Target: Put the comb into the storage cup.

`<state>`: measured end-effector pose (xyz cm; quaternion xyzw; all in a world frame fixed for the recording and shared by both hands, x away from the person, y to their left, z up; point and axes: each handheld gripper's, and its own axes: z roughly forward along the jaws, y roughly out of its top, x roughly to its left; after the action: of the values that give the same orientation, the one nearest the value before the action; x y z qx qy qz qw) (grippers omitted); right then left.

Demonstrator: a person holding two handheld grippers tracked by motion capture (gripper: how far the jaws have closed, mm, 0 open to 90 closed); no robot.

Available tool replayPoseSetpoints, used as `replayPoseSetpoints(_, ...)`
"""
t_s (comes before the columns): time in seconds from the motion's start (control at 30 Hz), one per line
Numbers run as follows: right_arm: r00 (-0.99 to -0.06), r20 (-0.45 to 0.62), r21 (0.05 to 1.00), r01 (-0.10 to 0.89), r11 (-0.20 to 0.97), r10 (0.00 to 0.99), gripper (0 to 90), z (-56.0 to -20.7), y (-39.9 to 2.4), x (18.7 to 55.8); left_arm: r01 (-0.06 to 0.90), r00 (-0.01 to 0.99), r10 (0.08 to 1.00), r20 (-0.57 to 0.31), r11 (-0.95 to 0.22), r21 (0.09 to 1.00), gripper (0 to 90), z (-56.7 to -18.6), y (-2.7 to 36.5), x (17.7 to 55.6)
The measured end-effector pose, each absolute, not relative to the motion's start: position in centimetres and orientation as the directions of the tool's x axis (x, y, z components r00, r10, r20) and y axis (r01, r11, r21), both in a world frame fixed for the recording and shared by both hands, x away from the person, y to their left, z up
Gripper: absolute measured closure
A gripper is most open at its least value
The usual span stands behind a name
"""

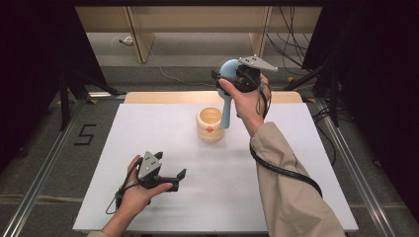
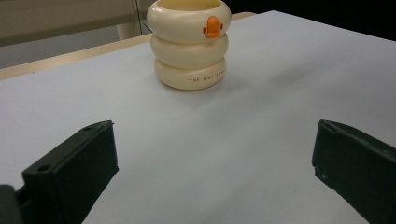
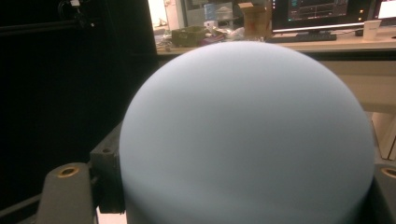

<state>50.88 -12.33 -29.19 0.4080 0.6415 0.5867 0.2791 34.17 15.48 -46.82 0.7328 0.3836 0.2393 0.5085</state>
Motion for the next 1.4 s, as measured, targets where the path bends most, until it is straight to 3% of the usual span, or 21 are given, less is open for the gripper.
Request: replayPoseSetpoints(1.4,-0.51,0.11,0.985,0.17,-0.025,0.853,24.5,-28.8,-10.9,52.2,0.318,0.593,0.804,-0.041,-0.188,0.929,0.0,-46.8,15.5,34.2)
